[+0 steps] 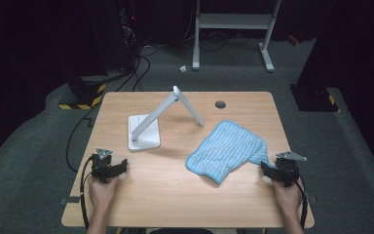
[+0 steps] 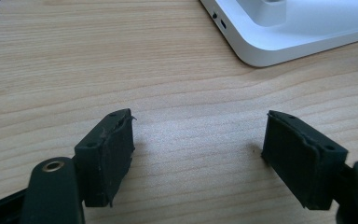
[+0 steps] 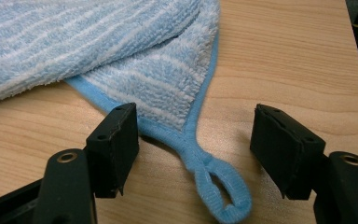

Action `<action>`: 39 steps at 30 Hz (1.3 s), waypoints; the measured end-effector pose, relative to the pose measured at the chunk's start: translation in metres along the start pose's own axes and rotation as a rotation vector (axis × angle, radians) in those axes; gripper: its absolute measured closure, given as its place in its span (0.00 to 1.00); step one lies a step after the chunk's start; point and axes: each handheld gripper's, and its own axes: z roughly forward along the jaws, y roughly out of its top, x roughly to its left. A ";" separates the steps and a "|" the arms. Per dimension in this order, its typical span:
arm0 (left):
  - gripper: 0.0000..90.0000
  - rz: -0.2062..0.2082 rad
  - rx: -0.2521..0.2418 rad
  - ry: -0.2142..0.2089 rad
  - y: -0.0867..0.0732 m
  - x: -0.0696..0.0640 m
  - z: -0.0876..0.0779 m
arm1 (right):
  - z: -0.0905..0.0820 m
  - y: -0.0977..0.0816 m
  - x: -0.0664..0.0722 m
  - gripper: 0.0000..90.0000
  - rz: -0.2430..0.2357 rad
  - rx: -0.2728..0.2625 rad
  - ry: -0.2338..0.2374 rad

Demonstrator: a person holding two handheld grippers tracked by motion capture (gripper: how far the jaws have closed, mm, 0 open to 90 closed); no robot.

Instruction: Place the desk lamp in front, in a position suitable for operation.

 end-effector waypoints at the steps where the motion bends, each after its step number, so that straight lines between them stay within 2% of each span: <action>1: 0.26 0.001 0.000 -0.001 0.000 0.000 0.000 | 0.000 0.000 0.000 0.35 0.000 0.000 0.000; 4: 0.26 -0.007 -0.004 -0.001 0.002 0.000 0.002 | 0.000 0.000 0.000 0.35 -0.002 0.000 0.001; 13: 0.24 0.022 0.002 -0.030 0.003 0.003 0.003 | 0.000 0.000 0.000 0.35 -0.003 0.000 0.002; 19: 0.28 0.011 0.011 -0.020 0.005 0.003 0.002 | 0.000 0.000 0.000 0.34 -0.007 0.001 0.004; 23: 0.29 0.010 -0.017 -0.028 0.006 0.003 -0.002 | 0.000 0.000 0.000 0.34 -0.009 0.001 0.007; 24: 0.29 0.002 -0.020 -0.039 0.008 0.003 -0.004 | 0.000 0.000 0.000 0.34 -0.009 0.001 0.008; 28: 0.27 0.044 -0.010 -0.052 0.018 -0.002 -0.009 | 0.000 0.000 0.000 0.34 -0.010 0.001 0.008; 33: 0.25 0.067 -0.019 -0.080 0.031 -0.009 -0.010 | 0.000 0.000 0.000 0.33 -0.010 0.002 0.009; 39: 0.25 0.073 -0.020 -0.106 0.041 -0.017 -0.006 | 0.000 0.000 0.000 0.33 -0.012 0.001 0.010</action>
